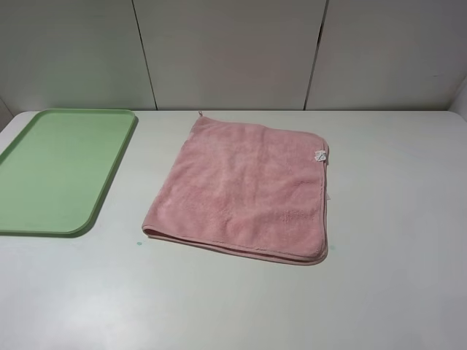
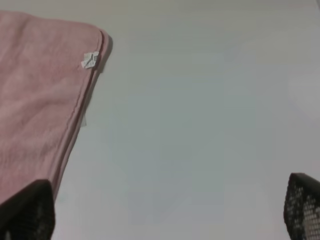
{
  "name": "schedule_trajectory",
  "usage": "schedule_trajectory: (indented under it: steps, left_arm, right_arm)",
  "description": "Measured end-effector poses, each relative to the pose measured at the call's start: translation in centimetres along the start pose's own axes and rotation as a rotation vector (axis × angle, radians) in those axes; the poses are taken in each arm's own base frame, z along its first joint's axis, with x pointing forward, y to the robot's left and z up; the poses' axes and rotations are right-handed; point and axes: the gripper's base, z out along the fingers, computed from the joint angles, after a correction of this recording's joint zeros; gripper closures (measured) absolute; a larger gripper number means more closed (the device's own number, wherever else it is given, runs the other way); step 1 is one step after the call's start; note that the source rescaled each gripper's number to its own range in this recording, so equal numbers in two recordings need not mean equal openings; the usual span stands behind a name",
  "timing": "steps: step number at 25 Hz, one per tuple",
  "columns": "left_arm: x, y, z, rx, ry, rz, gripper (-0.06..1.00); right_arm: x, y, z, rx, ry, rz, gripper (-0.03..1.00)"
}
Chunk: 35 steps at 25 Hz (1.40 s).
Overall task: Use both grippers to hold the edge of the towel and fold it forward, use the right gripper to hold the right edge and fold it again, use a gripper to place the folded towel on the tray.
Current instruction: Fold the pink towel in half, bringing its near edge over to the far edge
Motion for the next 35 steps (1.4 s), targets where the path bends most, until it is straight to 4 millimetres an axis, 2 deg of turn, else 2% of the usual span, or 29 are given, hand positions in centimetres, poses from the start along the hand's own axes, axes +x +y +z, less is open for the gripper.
schedule_trajectory:
  steps: [1, 6, 10, 15, 20, 25, 28, 35]
  left_arm:
    - [-1.5, 0.4, 1.0, 0.016, 0.067, 0.074, -0.04]
    - [-5.0, 0.3, 3.6, 0.107, 0.153, 0.301, -0.04]
    - [-6.6, -0.9, 5.8, 0.19, 0.179, 0.489, -0.04]
    - [-7.2, -2.5, 8.7, 0.293, 0.245, 0.745, -0.03]
    - [-7.5, -3.4, 10.6, 0.349, 0.268, 0.895, -0.01]
    - [-8.0, -4.4, 11.7, 0.391, 0.231, 0.975, 0.01]
    - [-8.2, -4.7, 12.0, 0.416, 0.204, 1.004, 0.02]
    - [-8.6, -5.0, 13.4, 0.425, 0.175, 1.081, 0.03]
  right_arm:
    - [-0.8, 0.0, 0.3, 0.0, 0.013, -0.003, -0.03]
    - [-3.8, 0.1, 2.6, -0.023, 0.064, -0.109, -0.03]
    - [-4.6, 0.5, 5.1, -0.075, 0.131, -0.215, -0.03]
    - [-4.8, 1.2, 7.9, -0.178, 0.222, -0.32, -0.03]
    - [-4.9, 3.3, 9.0, -0.324, 0.217, -0.495, -0.03]
    - [-5.0, 6.2, 9.5, -0.426, 0.152, -0.669, -0.03]
    - [-4.6, 7.7, 10.2, -0.467, 0.171, -0.765, -0.03]
    - [-3.1, 10.6, 13.9, -0.51, 0.286, -0.941, -0.03]
